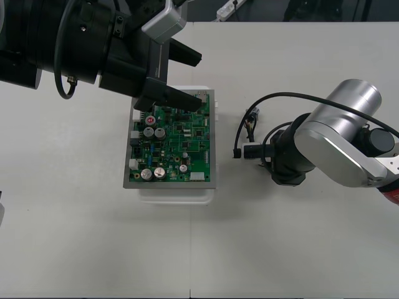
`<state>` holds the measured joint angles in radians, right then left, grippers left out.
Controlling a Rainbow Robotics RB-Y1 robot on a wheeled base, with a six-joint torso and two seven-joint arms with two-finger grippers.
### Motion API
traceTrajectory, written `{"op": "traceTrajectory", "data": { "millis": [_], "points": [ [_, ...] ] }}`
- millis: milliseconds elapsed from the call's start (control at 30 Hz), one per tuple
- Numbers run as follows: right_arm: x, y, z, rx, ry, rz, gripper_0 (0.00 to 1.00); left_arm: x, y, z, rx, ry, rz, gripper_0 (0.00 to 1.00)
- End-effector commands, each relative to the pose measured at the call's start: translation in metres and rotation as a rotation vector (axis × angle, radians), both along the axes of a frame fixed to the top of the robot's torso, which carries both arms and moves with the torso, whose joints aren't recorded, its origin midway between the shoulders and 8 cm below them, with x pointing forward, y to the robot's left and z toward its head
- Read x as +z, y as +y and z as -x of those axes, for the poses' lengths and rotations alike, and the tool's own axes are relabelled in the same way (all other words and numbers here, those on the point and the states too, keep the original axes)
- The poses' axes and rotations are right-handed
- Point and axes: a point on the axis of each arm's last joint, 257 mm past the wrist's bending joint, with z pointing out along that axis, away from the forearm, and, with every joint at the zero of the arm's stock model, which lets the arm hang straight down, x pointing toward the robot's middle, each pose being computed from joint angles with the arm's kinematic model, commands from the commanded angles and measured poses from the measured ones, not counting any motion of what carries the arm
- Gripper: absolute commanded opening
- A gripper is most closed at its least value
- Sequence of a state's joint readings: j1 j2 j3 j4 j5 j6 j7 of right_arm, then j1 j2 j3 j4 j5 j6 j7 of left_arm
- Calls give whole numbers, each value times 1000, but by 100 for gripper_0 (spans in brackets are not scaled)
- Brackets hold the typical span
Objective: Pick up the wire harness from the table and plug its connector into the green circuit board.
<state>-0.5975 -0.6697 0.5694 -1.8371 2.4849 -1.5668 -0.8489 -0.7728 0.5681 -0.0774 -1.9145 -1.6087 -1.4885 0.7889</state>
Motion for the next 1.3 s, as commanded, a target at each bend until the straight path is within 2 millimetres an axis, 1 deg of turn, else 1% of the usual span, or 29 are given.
{"op": "traceTrajectory", "data": {
  "millis": [33, 333, 533, 767, 1000, 1200, 1233, 1267, 1300],
  "points": [
    [9, 7, -7, -33, -20, -16, 0, 29, -25, 12, -65, -99, 48, 76],
    [21, 0, -11, -42, -31, -33, 0, 29, -25, 12, -65, -99, 48, 76],
    [29, -5, -9, -31, -30, -43, 0, 29, -25, 12, -65, -99, 48, 76],
    [41, -11, -7, -11, -51, -37, 0, 29, -25, 12, -65, -99, 48, 76],
    [58, -15, -7, -19, -40, -90, 0, 29, -25, 12, -65, -99, 48, 76],
    [70, -27, -3, -4, -57, -73, 0, 29, -25, 12, -65, -99, 48, 76],
    [73, -28, -3, 0, -63, -67, 0, 4, -25, 14, -66, -34, 36, 76],
    [75, -29, -2, 3, -66, -66, 0, 0, -25, 15, -70, -25, 31, 76],
    [75, -29, -1, 6, -67, -65, 0, 2, -25, 15, -70, -27, 33, 76]
  ]
}}
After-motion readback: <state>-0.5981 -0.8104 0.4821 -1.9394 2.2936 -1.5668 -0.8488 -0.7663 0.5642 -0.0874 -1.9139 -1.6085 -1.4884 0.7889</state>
